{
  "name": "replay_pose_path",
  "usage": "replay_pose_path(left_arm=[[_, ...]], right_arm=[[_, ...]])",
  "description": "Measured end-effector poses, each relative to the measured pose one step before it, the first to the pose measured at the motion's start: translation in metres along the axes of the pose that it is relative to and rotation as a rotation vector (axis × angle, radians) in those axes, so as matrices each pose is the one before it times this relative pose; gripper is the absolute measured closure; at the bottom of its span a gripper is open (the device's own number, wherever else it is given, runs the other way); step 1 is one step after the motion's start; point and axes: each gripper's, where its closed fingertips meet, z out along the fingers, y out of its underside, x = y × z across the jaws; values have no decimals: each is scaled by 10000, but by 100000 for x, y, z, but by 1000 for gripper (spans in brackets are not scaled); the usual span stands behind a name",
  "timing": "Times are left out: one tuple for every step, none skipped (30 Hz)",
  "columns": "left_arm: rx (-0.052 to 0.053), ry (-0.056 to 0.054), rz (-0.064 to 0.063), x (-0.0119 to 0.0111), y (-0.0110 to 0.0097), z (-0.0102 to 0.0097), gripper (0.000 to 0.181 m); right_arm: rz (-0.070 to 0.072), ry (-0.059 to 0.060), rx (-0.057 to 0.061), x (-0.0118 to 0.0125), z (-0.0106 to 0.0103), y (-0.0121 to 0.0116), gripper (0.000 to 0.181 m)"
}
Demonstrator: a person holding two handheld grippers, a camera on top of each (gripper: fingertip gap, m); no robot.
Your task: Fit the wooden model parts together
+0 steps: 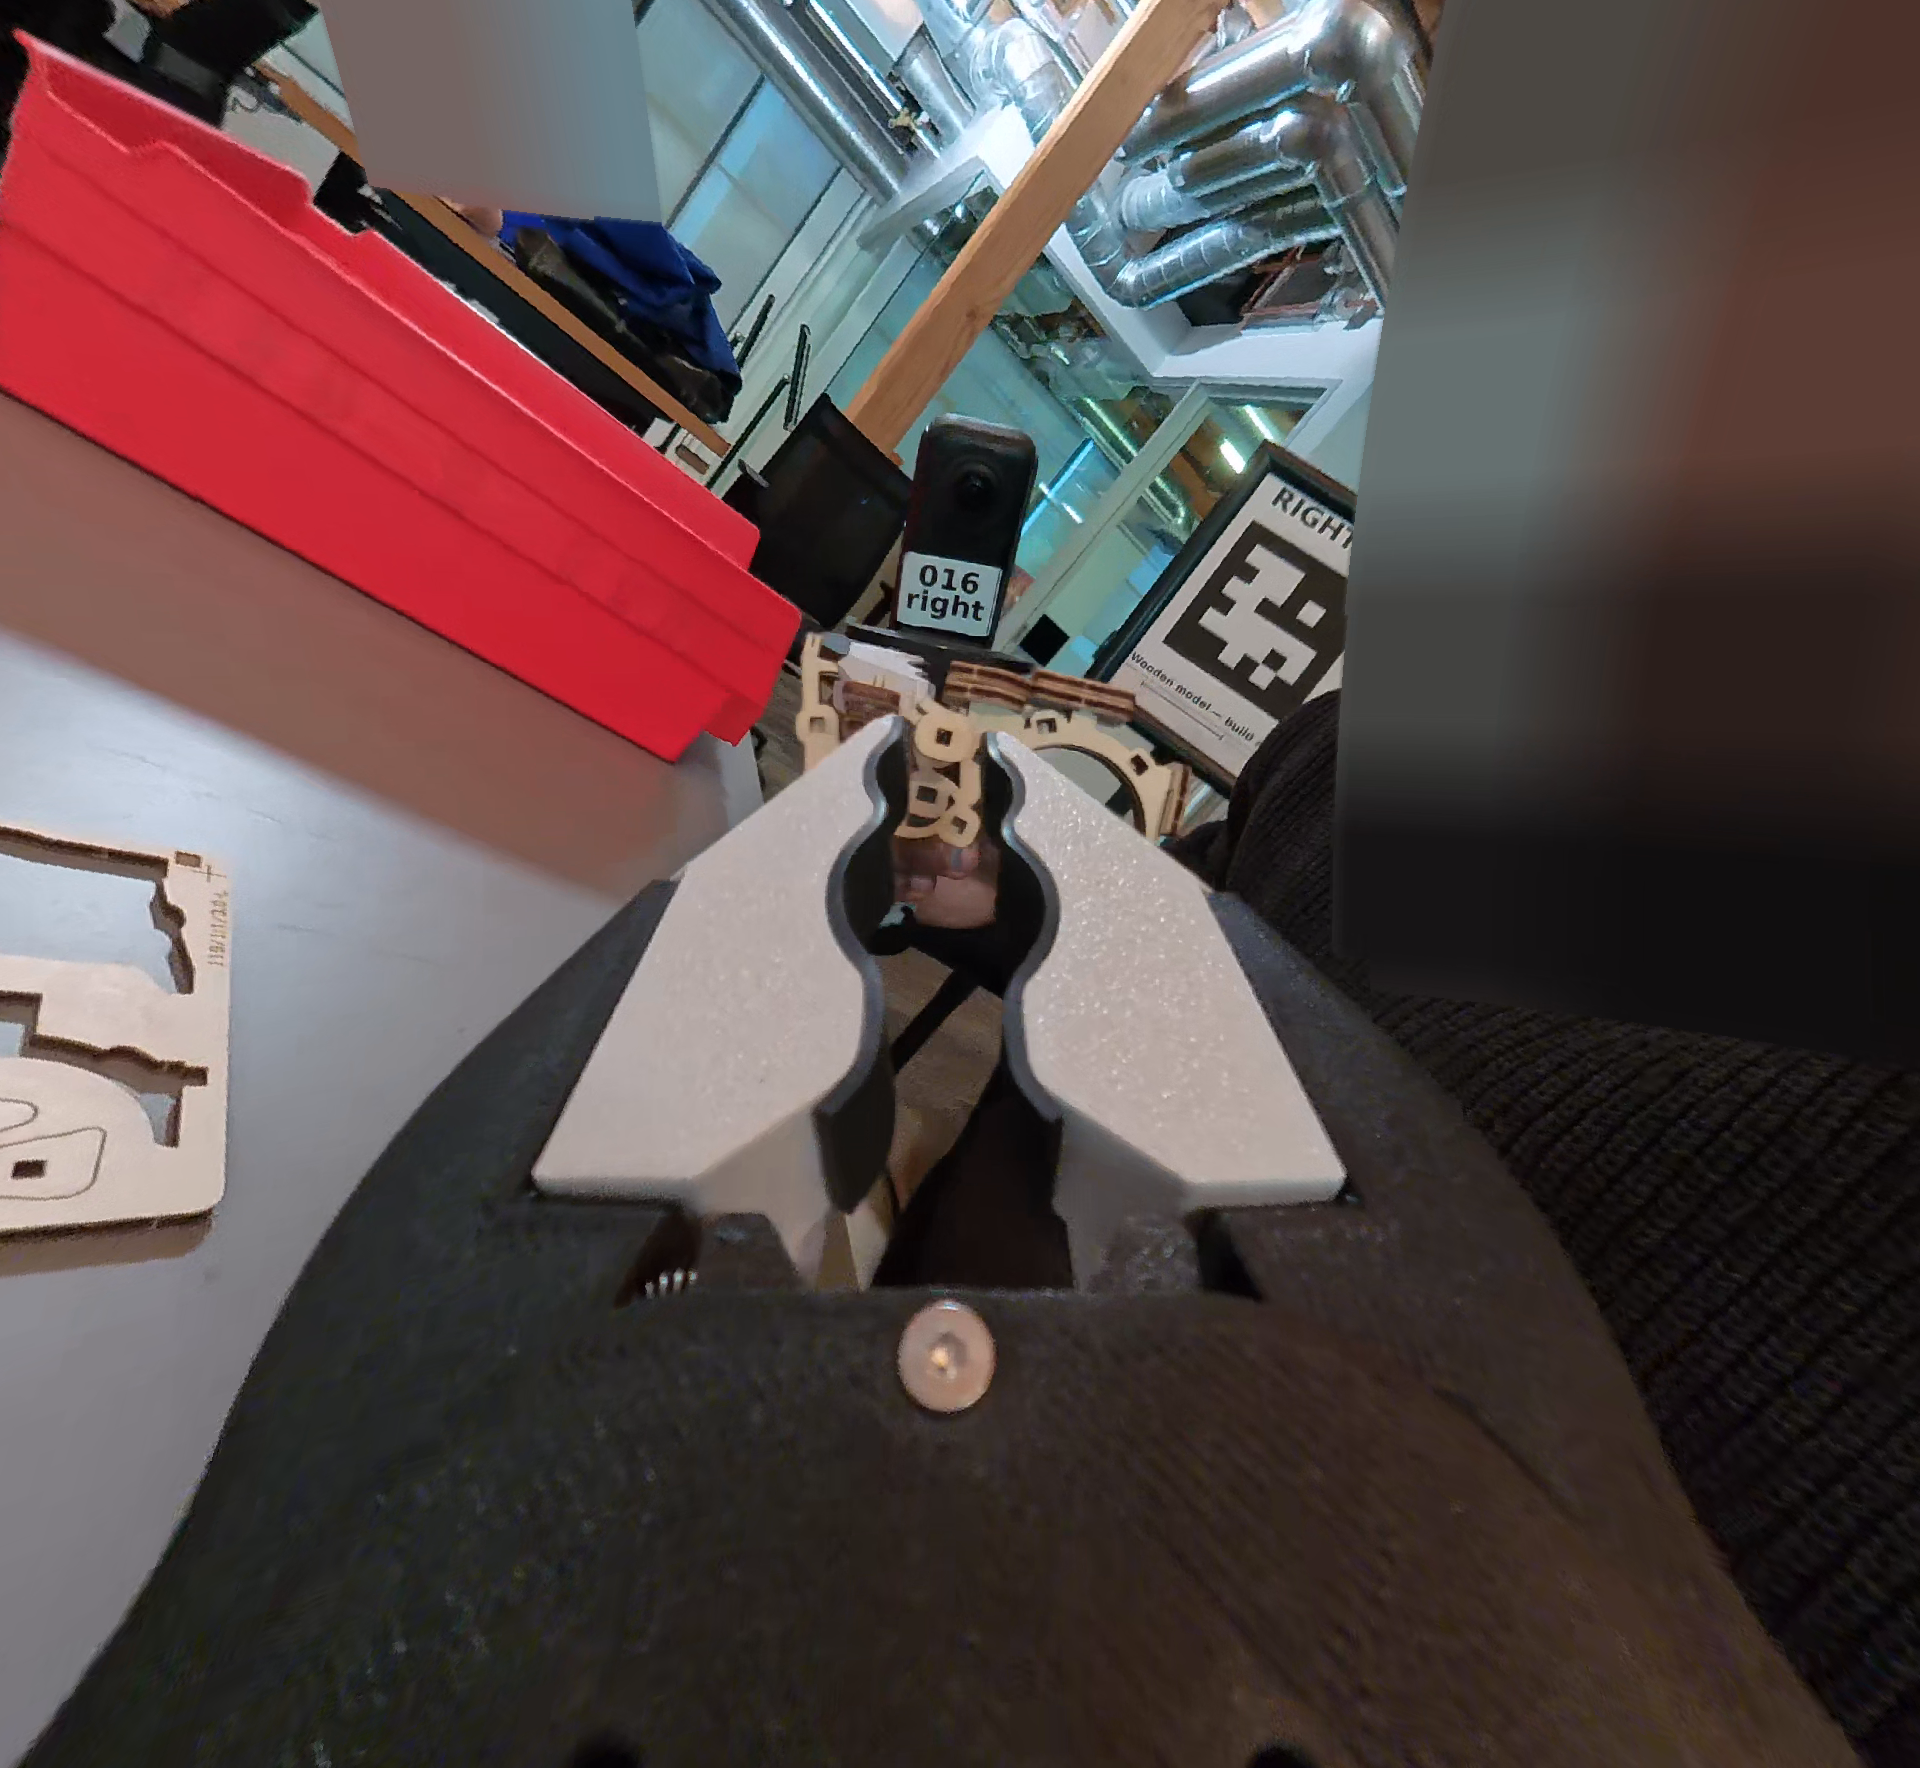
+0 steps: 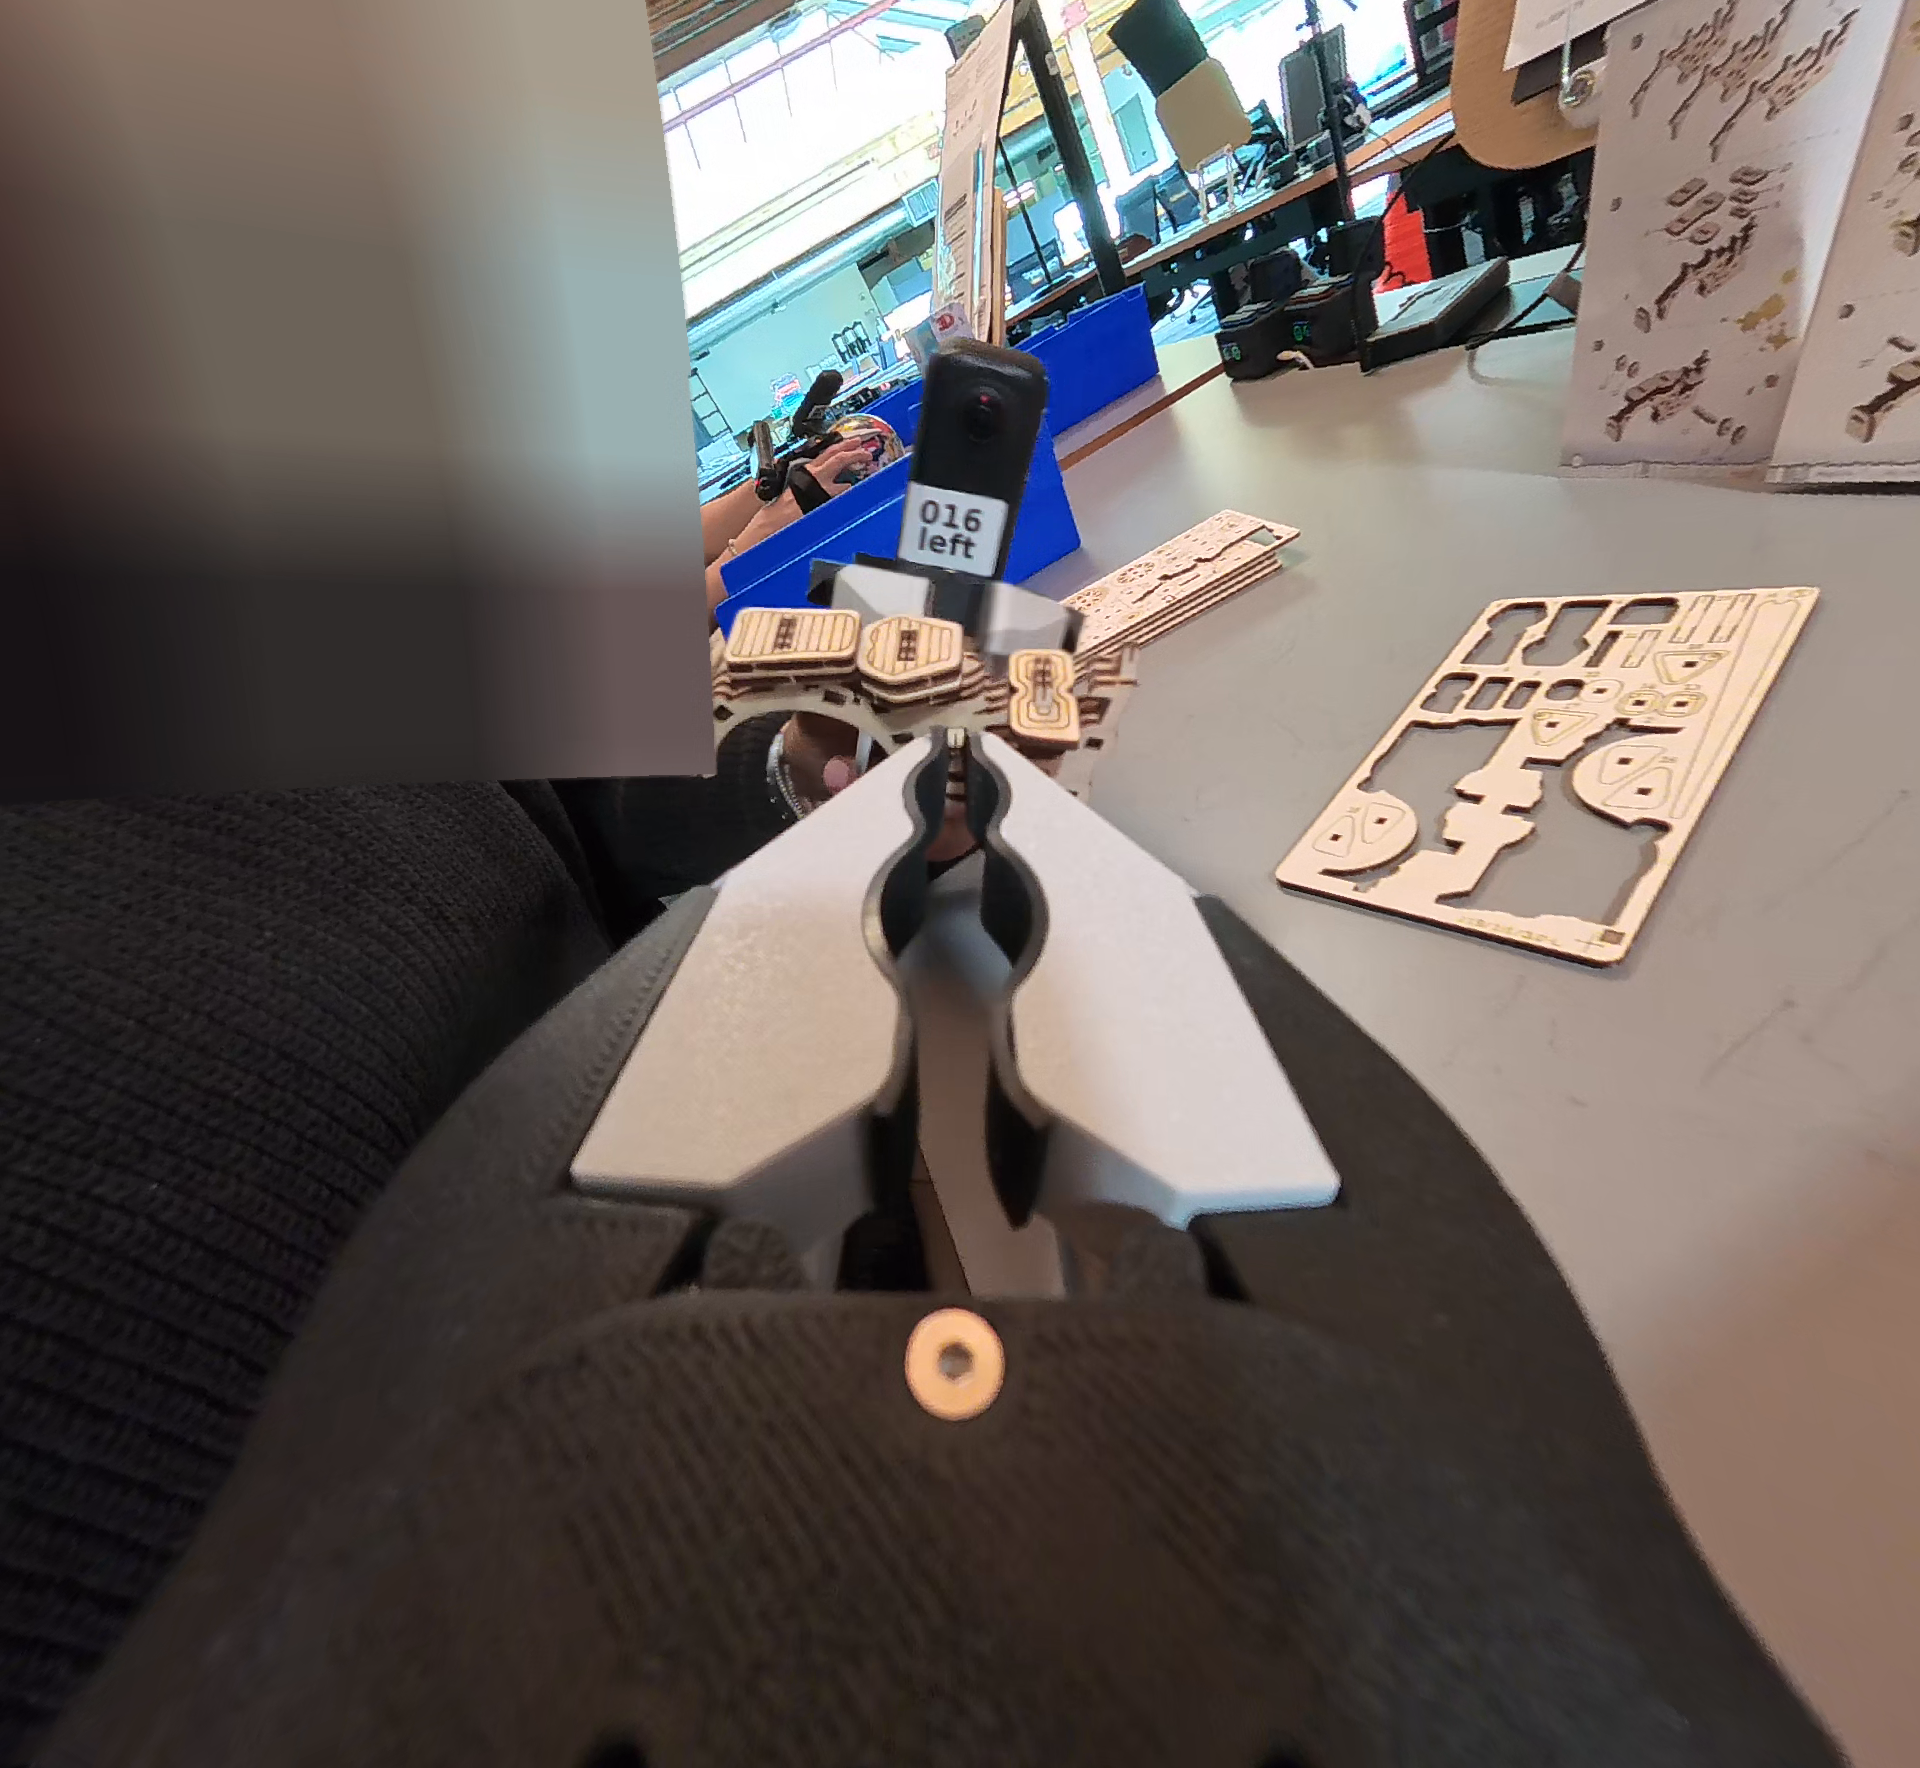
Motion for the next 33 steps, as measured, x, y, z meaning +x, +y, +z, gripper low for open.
replay_pose_path(left_arm=[[-92, 1, 207, 168, 155, 98, 175], [-81, -9, 153, 133, 160, 138, 177], [-66, -19, 75, 85, 121, 131, 178], [-44, -43, 3, -9, 95, 114, 179], [-23, -57, -31, -64, 82, 81, 180], [-77, -45, -51, -91, 160, 79, 181], [-58, 34, -51, 7, 135, 45, 181], [14, -17, -71, -77, -34, -25, 181], [-13, 12, -24, -16, -46, -49, 181], [54, 8, 3, 8, -192, -89, 181], [100, -7, 2, -7, -265, -142, 181], [85, -9, -30, -40, -221, -145, 181], [14, 1, -79, -56, -82, -105, 181], [-95, 13, -122, -68, 120, -26, 181], [-218, 55, -167, -48, 322, 68, 181], [-339, 58, -198, -38, 508, 177, 181], [-306, 0, -121, -77, 444, 166, 180], [80, -64, -1, -74, -164, -53, 181], [31, -48, 30, -39, -137, -100, 181], [-21, -33, 16, -12, -101, -101, 181], [-38, -57, 41, -54, -73, -133, 181], [-38, -56, 75, -33, -50, -150, 180], [-84, -59, 58, -62, 22, -127, 180], [-173, -63, 22, -104, 166, -83, 180], [-216, -53, 29, -101, 244, -51, 179], [-244, -65, 53, -113, 306, -36, 178], [-281, -104, 85, -166, 337, -32, 178], [-274, -169, 134, -250, 327, -49, 177], [-239, -174, 190, -217, 283, -88, 176], [-215, -121, 180, -137, 297, -80, 176], [-245, -41, 128, -54, 357, -31, 176], [-243, 4, 121, 16, 397, 47, 177], [-192, -36, 138, -28, 372, 95, 178]], right_arm=[[-6, 19, -19, 22, 13, 32, 180], [2, 2, -22, 6, 29, 41, 180], [0, -6, -19, -19, 40, 45, 180], [-4, -15, -29, -45, 51, 57, 180], [-13, -14, -45, -39, 62, 79, 180], [-29, -2, -57, -35, 53, 97, 180], [-50, 23, -53, 2, 25, 74, 180], [-49, 30, -32, 19, -14, 18, 180], [-22, 7, -5, -1, -22, -25, 180], [-4, -2, 14, -1, -30, -53, 180], [2, 3, 1, 24, -30, -1, 180], [2, 3, -19, 23, -22, 28, 180], [-2, -6, -20, 6, -10, 23, 180], [-2, -14, -23, -10, 15, 39, 180], [-2, -24, -45, -36, 49, 65, 180], [-9, -21, -80, -39, 69, 141, 180], [-37, 5, -103, -11, 52, 164, 180], [-69, 40, -93, 32, 23, 130, 180], [-79, 49, -74, 46, -5, 61, 180], [-85, 43, -56, 13, -2, 38, 180], [-88, 45, -61, 18, -6, 44, 180], [-89, 51, -87, 48, -6, 101, 180], [-94, 54, -93, 38, 6, 104, 180], [-93, 45, -85, 37, 8, 97, 180], [-88, 37, -77, 14, 3, 77, 180], [-87, 23, -82, 2, 9, 90, 180], [-97, 15, -97, -5, -3, 100, 180], [-118, 33, -107, 13, -11, 120, 180], [-140, 49, -122, 37, -42, 124, 180], [-157, 64, -133, 54, -36, 131, 180], [-162, 78, -129, 65, -46, 138, 180], [-152, 65, -121, 42, -19, 131, 180], [-139, 42, -119, 2, 6, 130, 180]])
